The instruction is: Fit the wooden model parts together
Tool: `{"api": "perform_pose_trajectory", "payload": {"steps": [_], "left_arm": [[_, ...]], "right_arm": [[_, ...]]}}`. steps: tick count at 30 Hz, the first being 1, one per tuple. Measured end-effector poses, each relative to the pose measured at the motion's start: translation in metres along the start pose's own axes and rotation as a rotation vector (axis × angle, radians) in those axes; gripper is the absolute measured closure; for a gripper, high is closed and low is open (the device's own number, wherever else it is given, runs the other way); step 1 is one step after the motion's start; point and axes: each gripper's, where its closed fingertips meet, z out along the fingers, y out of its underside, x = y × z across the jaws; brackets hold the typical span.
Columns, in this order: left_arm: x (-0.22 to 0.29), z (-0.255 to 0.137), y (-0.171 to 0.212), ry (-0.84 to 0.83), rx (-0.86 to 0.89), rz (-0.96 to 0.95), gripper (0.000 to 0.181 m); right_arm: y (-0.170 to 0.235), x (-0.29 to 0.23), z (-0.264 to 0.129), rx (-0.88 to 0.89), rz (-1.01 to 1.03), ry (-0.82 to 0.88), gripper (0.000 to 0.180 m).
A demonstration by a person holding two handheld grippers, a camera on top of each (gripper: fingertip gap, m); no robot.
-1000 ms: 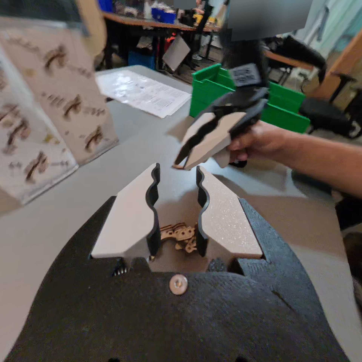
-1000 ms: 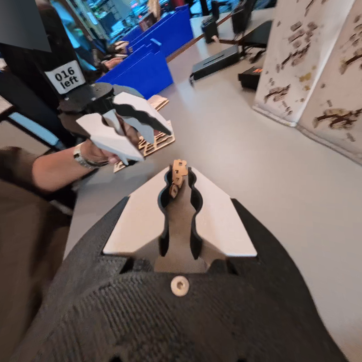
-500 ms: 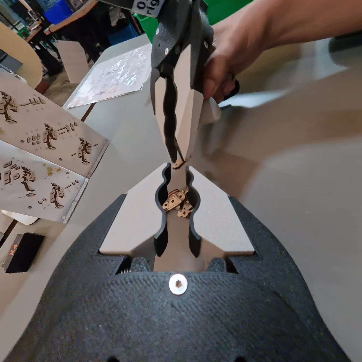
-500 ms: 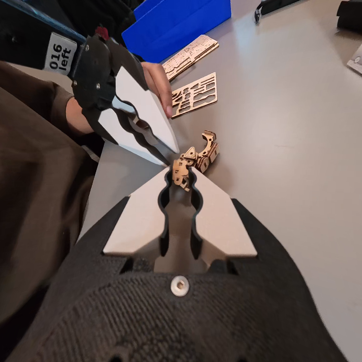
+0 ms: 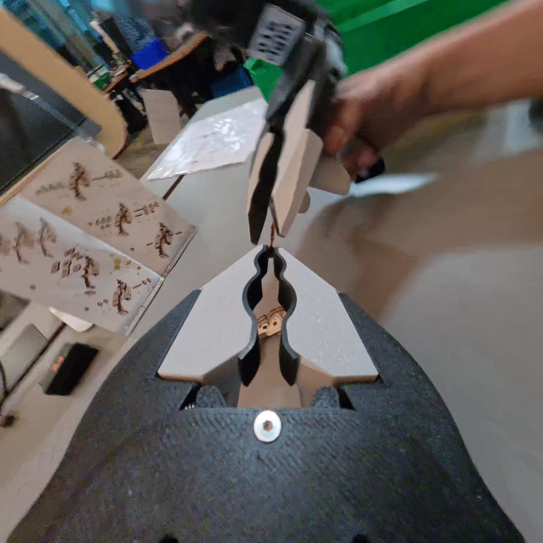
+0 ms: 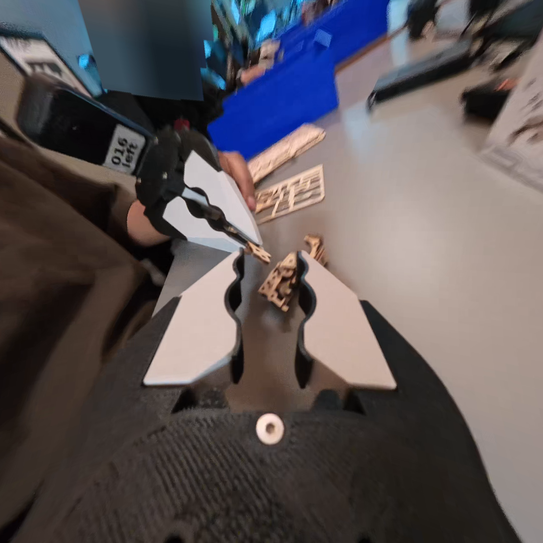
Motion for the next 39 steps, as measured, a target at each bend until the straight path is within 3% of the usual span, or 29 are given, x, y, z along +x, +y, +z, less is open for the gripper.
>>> {"api": "perform_pose_trajectory", "payload": {"steps": [5, 8, 11, 13, 16, 20, 26, 29, 33, 36, 39], "left_arm": [[-0.047, -0.018, -0.019, 0.0, 0.255, -0.674, 0.18], [-0.061, -0.021, -0.013, 0.111, 0.391, -1.089, 0.181], [-0.063, -0.015, 0.0, 0.187, 0.424, -1.293, 0.181], [-0.063, -0.012, 0.004, 0.153, 0.409, -1.26, 0.181], [-0.063, -0.014, -0.003, 0.089, 0.39, -1.089, 0.181], [-0.06, -0.017, -0.011, 0.025, 0.378, -0.943, 0.181], [-0.044, -0.007, -0.013, 0.006, 0.309, -0.788, 0.181], [-0.035, -0.002, -0.015, -0.007, 0.273, -0.703, 0.181], [-0.032, -0.002, -0.015, -0.036, 0.258, -0.642, 0.181], [-0.037, -0.006, -0.016, 0.019, 0.311, -0.76, 0.181], [-0.052, -0.018, -0.019, 0.172, 0.475, -1.061, 0.181]], "right_arm": [[-0.054, 0.015, -0.023, 0.283, -0.272, 0.351, 0.137], [-0.057, 0.006, -0.005, 0.264, -0.521, 0.529, 0.141], [-0.051, 0.01, 0.013, 0.215, -0.571, 0.684, 0.147], [-0.05, 0.017, 0.014, 0.273, -0.373, 0.716, 0.15], [-0.05, 0.008, 0.019, 0.414, -0.029, 0.541, 0.146], [-0.045, 0.003, 0.028, 0.47, 0.156, 0.359, 0.14], [-0.053, -0.001, 0.019, 0.538, 0.175, 0.318, 0.142], [-0.055, -0.001, 0.011, 0.561, 0.17, 0.318, 0.172], [-0.056, -0.002, 0.011, 0.53, 0.14, 0.309, 0.174], [-0.062, -0.004, 0.005, 0.533, 0.048, 0.327, 0.17], [-0.071, -0.003, -0.009, 0.513, -0.173, 0.432, 0.159]]}}
